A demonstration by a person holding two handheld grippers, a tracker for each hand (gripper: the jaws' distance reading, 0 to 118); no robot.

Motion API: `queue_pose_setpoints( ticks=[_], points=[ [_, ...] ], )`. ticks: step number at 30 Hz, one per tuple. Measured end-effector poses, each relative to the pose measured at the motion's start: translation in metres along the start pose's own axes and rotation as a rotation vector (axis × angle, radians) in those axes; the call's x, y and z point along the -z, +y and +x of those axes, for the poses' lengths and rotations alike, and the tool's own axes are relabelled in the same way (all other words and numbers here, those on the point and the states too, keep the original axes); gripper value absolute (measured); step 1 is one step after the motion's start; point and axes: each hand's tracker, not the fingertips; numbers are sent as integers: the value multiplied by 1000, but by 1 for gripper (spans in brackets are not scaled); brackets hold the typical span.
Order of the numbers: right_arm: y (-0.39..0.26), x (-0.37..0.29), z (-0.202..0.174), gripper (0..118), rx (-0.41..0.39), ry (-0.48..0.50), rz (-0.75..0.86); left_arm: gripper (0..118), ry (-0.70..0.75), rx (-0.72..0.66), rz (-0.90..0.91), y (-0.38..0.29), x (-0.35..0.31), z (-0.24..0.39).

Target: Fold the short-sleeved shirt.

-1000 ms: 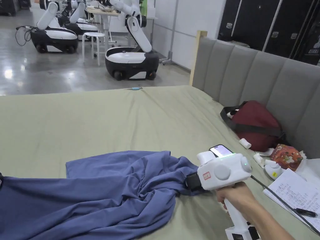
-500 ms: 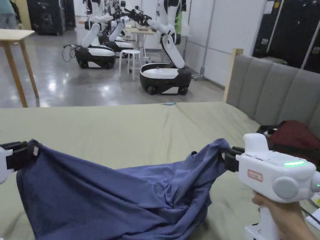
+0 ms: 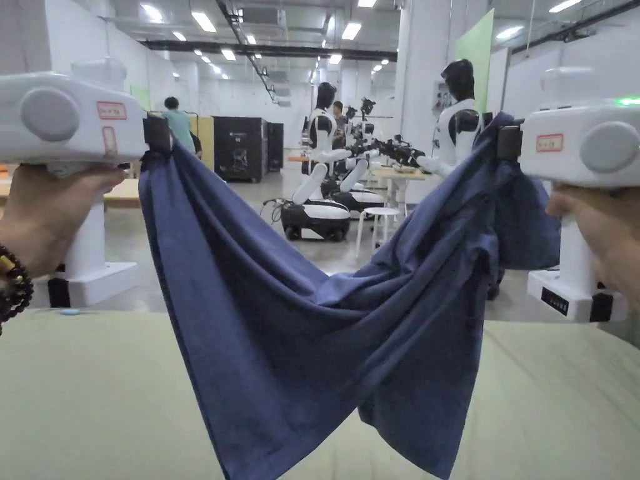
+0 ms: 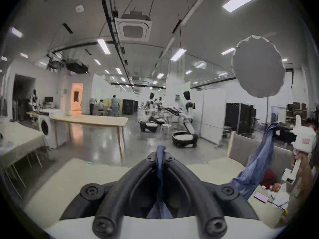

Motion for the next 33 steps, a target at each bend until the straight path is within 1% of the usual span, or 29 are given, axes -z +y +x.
queue_pose_setpoints(
  ticks=[2, 4, 6, 7, 8, 9, 10, 11, 13, 14, 15, 17, 21, 25, 27, 29, 31, 33],
  points=[
    [31, 28, -2, 5, 27, -37, -12, 1, 44, 36, 34, 24, 9, -6],
    [54, 51, -2, 5, 60, -55, -34, 1, 57, 7, 31, 39, 21, -14],
    [70, 73, -1, 5, 49, -76, -42, 1, 73, -9, 41, 49, 32, -21],
    [68, 78, 0, 5, 13, -107, -40, 1, 74, -7, 49, 53, 37, -24],
    [72, 84, 1, 5, 35, -104, -44, 1, 76, 2, 56, 55, 42, -26],
    [71, 89, 3, 5, 80, -74, -41, 1, 76, 20, 65, 57, 47, -28],
    [67, 90, 5, 5, 87, -60, -32, 1, 88, 31, 63, 60, 55, -30],
    [64, 93, 5, 5, 92, -72, -29, 1, 88, 28, 56, 61, 60, -33],
    [56, 97, 9, 5, 124, -72, -8, 1, 89, -5, 63, 57, 68, -38],
    [47, 100, 13, 5, 155, -42, 13, 1, 88, -24, 89, 52, 70, -39],
    [41, 101, 14, 5, 159, -36, 9, 1, 78, -33, 93, 47, 73, -41],
    [23, 105, 15, 5, 157, -25, -6, 1, 70, -46, 80, 29, 79, -40],
    [-28, 114, 12, 5, 134, -4, -60, 1, 54, -23, 33, -28, 93, -34],
    [-99, 121, 7, 5, 161, 19, -131, 1, 27, -39, -55, -104, 106, -27],
    [-133, 123, 4, 5, 160, 16, -178, 1, 21, -43, -90, -140, 112, -25],
    [-168, 125, 3, 5, 150, 35, -232, 1, 6, -42, -135, -176, 111, -21],
    [-191, 121, 1, 5, 162, 36, -276, 1, 18, -18, -186, -198, 111, -18],
    [-205, 113, 3, 5, 168, 35, -280, 1, 27, -15, -204, -209, 105, -17]
  ],
)
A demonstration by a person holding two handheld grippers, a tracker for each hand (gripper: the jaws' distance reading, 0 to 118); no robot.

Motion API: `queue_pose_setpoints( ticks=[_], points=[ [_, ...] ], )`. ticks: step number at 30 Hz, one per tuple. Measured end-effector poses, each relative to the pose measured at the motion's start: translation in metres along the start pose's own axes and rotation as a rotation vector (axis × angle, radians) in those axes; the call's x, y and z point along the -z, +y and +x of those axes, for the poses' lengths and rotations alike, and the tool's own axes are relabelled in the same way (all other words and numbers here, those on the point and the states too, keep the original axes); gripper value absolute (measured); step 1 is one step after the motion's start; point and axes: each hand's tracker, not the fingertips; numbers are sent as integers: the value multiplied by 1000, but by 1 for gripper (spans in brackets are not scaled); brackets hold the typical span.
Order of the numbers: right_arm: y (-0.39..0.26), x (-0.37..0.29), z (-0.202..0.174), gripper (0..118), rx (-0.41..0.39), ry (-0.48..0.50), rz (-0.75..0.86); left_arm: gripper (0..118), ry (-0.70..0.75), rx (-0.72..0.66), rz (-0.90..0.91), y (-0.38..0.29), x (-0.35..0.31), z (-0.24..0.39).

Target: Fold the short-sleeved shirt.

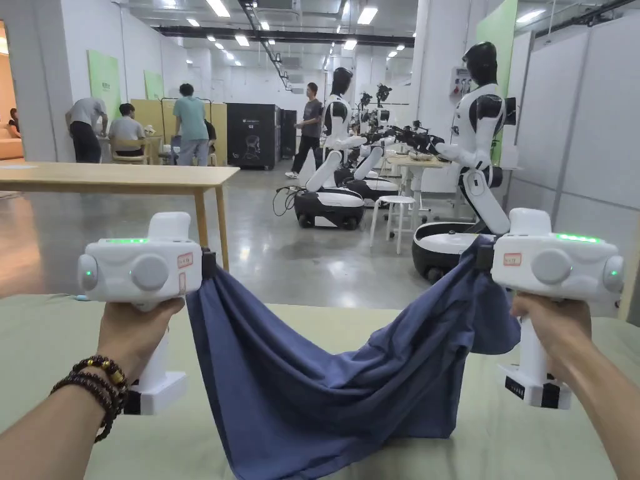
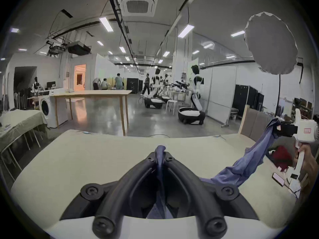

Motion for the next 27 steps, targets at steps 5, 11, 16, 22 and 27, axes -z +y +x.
queue_pose_setpoints(
  ticks=[5, 11, 16, 22, 27],
  points=[
    [-11, -33, 17, 5, 3, -5, 10, 1, -37, -16, 8, -6, -33, -10],
    [-41, -125, 27, 5, -85, 15, 9, 1, -104, -11, -26, -34, -112, -20],
    [-96, -203, 31, 5, -229, 17, -98, 1, -137, 60, -129, -102, -188, -25],
    [-187, -285, 44, 6, -346, 17, -342, 1, -174, 99, -290, -198, -254, -43],
    [-258, -291, 58, 6, -460, 43, -570, 1, -161, 74, -420, -254, -260, -57]
  ],
)
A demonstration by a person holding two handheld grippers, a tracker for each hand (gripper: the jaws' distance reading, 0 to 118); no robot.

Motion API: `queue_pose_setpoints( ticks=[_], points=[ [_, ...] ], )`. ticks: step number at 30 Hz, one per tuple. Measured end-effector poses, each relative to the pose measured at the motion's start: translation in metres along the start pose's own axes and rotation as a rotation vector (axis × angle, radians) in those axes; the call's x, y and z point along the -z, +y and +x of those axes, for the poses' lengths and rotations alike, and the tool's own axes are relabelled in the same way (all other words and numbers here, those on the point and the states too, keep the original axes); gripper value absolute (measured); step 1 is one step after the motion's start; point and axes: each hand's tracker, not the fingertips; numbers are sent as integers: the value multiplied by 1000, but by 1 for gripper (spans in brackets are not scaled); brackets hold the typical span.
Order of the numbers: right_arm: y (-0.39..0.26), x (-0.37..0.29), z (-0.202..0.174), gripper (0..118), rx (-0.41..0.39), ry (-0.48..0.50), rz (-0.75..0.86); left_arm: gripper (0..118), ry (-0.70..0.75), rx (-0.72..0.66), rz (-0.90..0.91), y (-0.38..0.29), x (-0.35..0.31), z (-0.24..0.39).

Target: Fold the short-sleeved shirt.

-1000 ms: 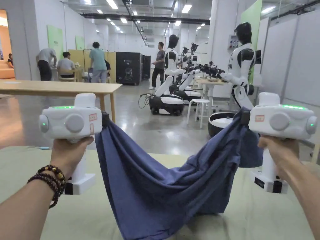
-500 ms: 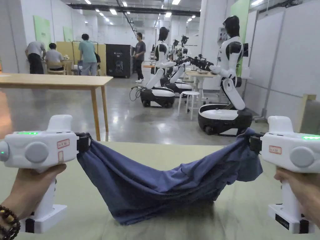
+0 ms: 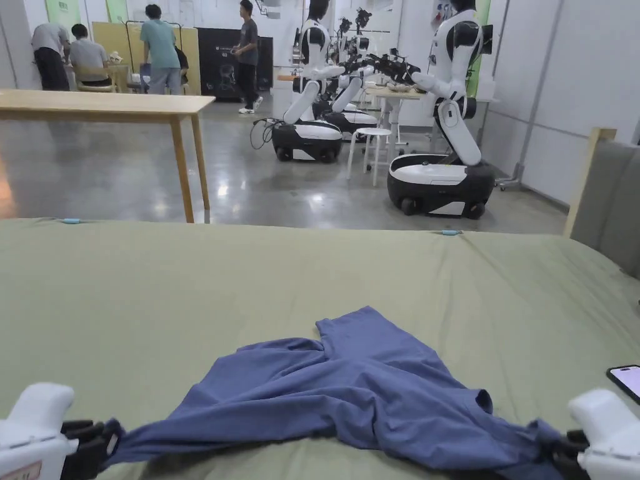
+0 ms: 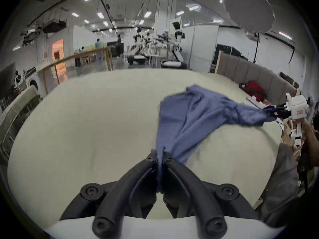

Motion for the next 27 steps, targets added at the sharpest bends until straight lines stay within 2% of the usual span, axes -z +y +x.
queue_pose_setpoints(
  ticks=[3, 7, 8, 9, 10, 11, 12, 13, 14, 16, 18, 19, 20, 21, 22, 23, 26, 27],
  points=[
    [-16, 26, -5, 6, -55, -1, -111, 1, -4, 8, -100, -20, 20, -3],
    [-18, 43, 1, 8, -12, 72, -156, 1, 24, 23, -113, -27, 37, -3],
    [-19, 46, 1, 14, -18, 63, -147, 2, 23, 25, -121, -30, 46, -12],
    [-21, 47, 1, 33, -21, 68, -144, 4, 24, 27, -122, -27, 46, -10],
    [-24, 46, 3, 81, -21, 70, -143, 14, 24, 29, -127, -25, 45, -10],
    [-26, 46, 4, 112, -14, 70, -137, 39, 18, 32, -127, -23, 45, -10],
    [-28, 45, 5, 118, 3, 67, -122, 82, 16, 30, -123, -22, 38, -8],
    [-29, 38, 8, 115, 34, 65, -70, 118, 17, 26, -118, -20, 36, -9],
    [-26, 20, 11, 115, 84, 65, -12, 115, 16, 25, -119, -19, 34, -9],
    [-21, -10, 16, 115, 170, 63, 57, 116, -29, 4, -17, -12, -6, -14],
    [-25, -48, 21, 114, 218, 18, 177, 115, -18, -51, -5, -5, -39, -16],
    [-27, -71, 19, 109, 243, -1, 242, 110, -11, -56, 30, -2, -60, -15],
    [-30, -95, 14, 98, 272, 7, 315, 95, 2, -53, 79, -7, -48, -1],
    [-34, -114, 10, 77, 291, 41, 368, 67, 15, -56, 110, -7, -63, 1],
    [-31, -139, -7, 34, 315, 66, 425, 14, 17, -62, 144, -9, -79, 3],
    [-35, -154, -15, 7, 343, 72, 466, 0, 15, -66, 196, -11, -93, 6],
    [-35, -178, -35, 1, 380, 43, 533, 0, 25, -92, 260, -18, -119, 13],
    [-34, -183, -39, 1, 385, 45, 534, 0, -16, -110, 232, -20, -123, 13]
  ],
)
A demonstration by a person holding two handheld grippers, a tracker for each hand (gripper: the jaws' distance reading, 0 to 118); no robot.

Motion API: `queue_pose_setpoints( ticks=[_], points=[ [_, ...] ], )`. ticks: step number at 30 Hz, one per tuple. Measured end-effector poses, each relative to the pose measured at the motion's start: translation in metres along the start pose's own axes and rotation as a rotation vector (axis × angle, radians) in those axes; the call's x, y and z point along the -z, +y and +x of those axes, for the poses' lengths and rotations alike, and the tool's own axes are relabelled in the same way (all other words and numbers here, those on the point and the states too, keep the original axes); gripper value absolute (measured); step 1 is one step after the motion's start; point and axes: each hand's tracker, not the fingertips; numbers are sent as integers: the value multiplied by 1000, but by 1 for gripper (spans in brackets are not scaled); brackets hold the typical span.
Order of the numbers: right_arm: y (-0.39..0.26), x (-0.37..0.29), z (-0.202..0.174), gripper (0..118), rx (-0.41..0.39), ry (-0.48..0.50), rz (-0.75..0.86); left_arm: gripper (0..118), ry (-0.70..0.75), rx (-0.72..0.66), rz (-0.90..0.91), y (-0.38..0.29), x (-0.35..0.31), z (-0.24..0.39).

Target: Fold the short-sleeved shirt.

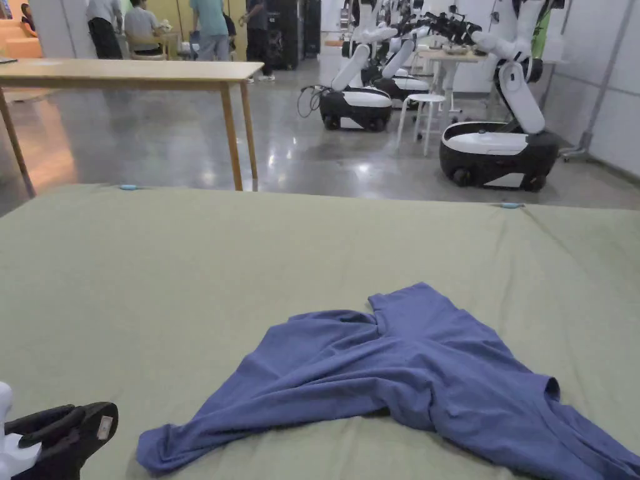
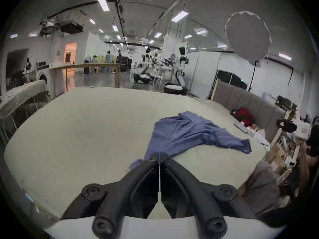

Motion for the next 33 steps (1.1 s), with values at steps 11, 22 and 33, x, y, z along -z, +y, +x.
queue_pose_setpoints(
  ticks=[11, 22, 33],
  points=[
    [-1, 5, -8, 1, 3, 48, 21, 115, 0, 72, -268, -15, 93, -38],
    [-12, 6, -15, 1, -13, 47, -48, 83, 71, 240, -442, -38, 164, -50],
    [-10, 20, -17, 1, -19, 40, -88, 6, 41, 352, -373, -41, 159, -28]
  ],
)
